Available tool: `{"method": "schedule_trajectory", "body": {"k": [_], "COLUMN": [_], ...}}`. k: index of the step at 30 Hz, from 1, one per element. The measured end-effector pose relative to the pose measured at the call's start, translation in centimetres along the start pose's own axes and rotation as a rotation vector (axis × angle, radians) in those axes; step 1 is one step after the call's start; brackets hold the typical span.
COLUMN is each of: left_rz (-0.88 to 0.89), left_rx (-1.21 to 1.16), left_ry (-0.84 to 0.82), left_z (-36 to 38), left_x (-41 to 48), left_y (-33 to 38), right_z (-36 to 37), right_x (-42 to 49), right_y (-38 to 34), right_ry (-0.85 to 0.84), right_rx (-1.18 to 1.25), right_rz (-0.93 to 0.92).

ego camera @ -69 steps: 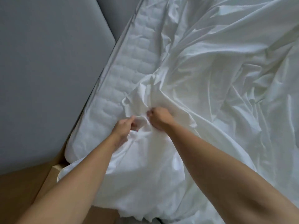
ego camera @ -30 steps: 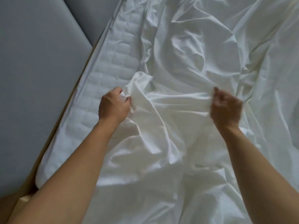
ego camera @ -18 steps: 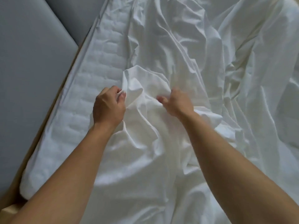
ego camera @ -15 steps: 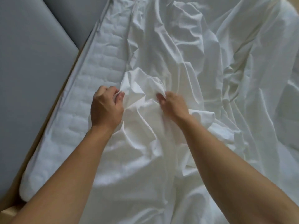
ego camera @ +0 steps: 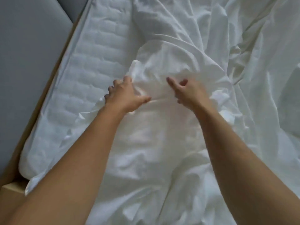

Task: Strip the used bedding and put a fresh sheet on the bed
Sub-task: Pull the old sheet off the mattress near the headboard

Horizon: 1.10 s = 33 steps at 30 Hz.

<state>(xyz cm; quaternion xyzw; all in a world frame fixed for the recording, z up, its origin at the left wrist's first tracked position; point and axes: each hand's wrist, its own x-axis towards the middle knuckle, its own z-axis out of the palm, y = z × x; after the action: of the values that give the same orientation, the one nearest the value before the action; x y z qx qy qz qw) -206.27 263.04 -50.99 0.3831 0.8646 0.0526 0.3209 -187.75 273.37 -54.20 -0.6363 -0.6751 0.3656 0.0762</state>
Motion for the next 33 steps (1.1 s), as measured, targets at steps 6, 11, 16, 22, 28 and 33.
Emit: {"method": "schedule_trajectory", "body": {"k": [6,11,16,22,28,33], "left_rz": [-0.160,-0.301,-0.291,-0.091,0.060,-0.145], "left_rx": [0.251,-0.325,-0.420,-0.141,0.076,-0.422], "left_ry": [-0.139,-0.127,-0.326,0.112,0.026,0.022], "left_z": [0.7,0.2,1.4,-2.7,-3.2,-3.3], "left_x": [0.8,3.4,3.8,5.6,7.9,11.7], "left_y": [-5.2,-9.1,-8.5,-8.8,-11.6,-11.1], "right_z": [11.6,14.0,12.3,14.0,19.1,21.4], "right_x": [-0.6,-0.4,-0.2,-1.1,-0.2,-1.0], "right_y": [-2.7,-1.9,-0.7,-6.0,-8.2,-6.4], "right_ry": [-0.375,-0.317,-0.378,-0.306,-0.362,-0.373], "right_rx": [0.185,0.259,0.635,0.831,-0.257,-0.452], "right_rz": [0.113,0.105,0.196,0.081,-0.115,-0.249]}}
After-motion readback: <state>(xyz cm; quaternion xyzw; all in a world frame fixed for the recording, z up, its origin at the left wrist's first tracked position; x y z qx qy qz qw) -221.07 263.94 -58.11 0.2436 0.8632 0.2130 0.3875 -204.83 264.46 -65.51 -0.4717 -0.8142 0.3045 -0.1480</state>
